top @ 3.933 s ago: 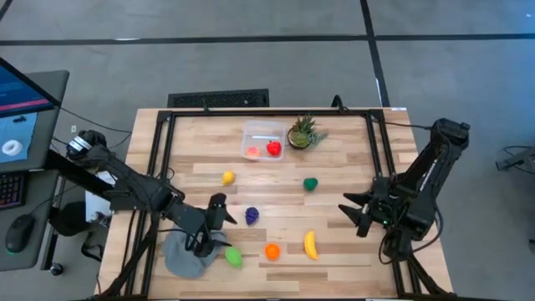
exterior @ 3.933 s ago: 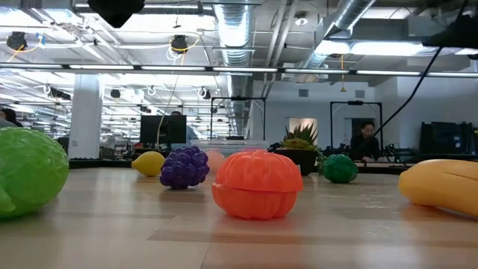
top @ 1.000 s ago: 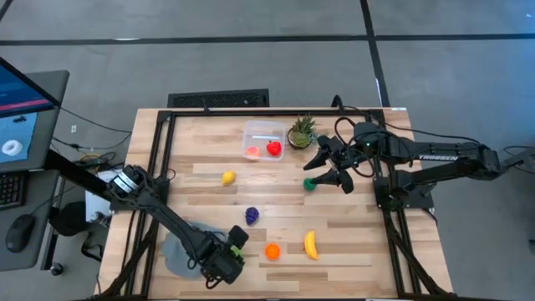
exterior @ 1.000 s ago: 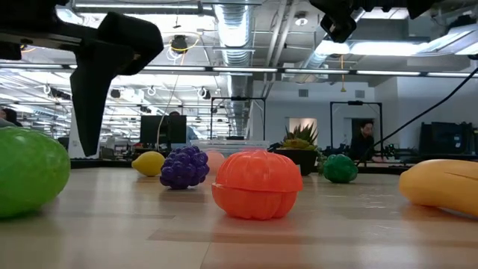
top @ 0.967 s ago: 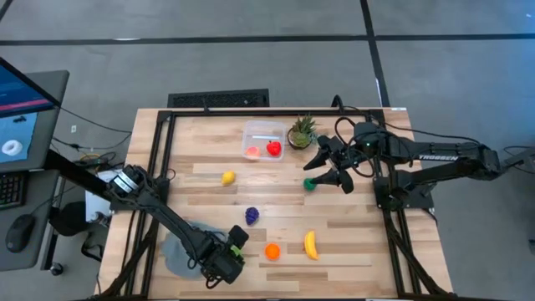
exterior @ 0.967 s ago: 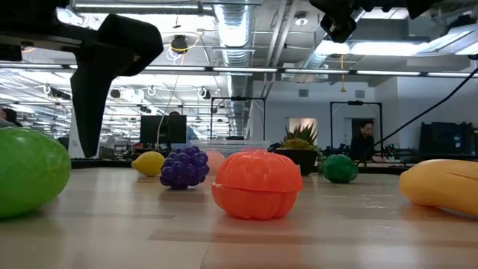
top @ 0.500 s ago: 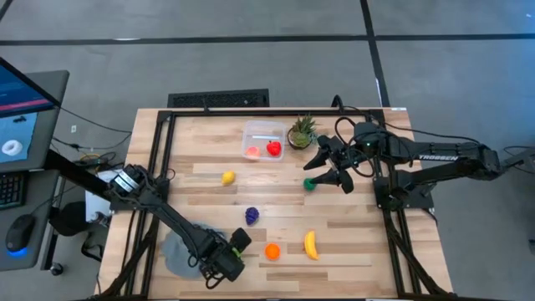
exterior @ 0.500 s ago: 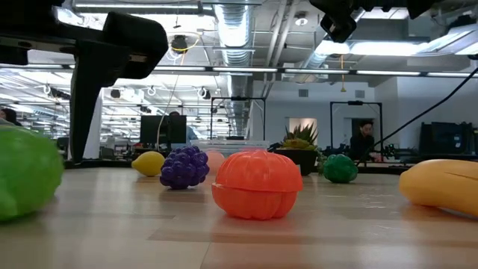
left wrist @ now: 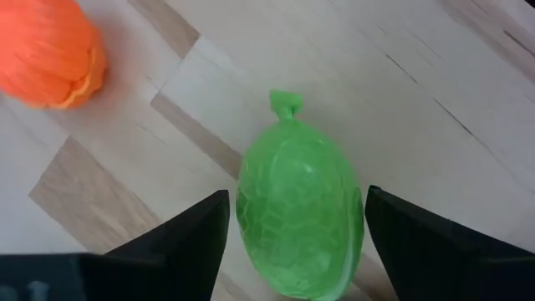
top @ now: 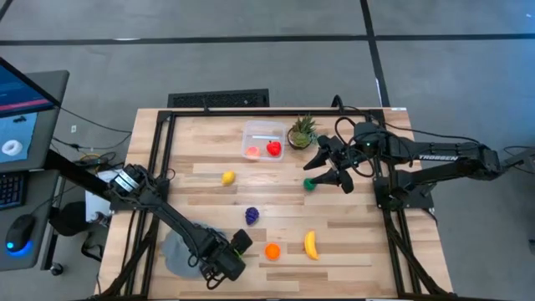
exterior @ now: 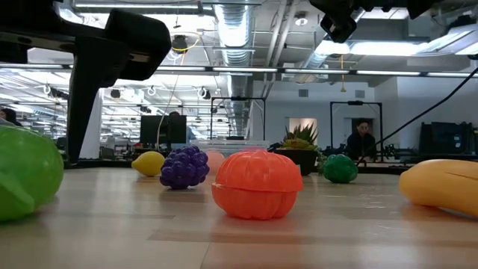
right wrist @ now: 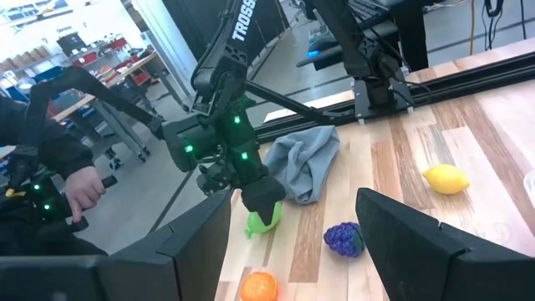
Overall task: Pick and placing Produce into tupperware
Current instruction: Put the green melon into the transparent container
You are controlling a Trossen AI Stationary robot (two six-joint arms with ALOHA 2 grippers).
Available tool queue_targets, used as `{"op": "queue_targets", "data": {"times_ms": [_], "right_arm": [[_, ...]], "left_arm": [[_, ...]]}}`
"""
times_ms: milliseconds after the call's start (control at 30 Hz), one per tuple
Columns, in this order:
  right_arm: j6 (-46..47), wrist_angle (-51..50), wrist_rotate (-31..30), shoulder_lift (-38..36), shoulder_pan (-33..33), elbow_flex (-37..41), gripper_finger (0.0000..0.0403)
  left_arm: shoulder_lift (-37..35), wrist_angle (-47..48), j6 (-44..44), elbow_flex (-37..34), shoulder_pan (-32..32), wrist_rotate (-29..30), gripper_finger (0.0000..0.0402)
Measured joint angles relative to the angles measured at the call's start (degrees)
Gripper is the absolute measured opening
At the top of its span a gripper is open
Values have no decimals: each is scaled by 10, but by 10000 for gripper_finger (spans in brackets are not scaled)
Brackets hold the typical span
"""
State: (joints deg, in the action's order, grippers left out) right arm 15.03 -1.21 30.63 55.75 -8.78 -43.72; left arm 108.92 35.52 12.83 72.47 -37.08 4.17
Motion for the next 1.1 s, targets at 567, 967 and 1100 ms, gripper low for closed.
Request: {"op": "queue_targets", "data": {"times_ms": [567, 967, 1100], "right_arm": [[10, -1, 0, 0, 1, 0, 281], [16, 3, -3, 0, 1, 0, 281], [16, 4, -4, 0, 1, 0, 281]], "left_arm": [[22, -24, -29, 0, 30, -37, 268], [37, -18, -70, 2, 31, -29, 267], [37, -15, -94, 2, 31, -29, 267]]}}
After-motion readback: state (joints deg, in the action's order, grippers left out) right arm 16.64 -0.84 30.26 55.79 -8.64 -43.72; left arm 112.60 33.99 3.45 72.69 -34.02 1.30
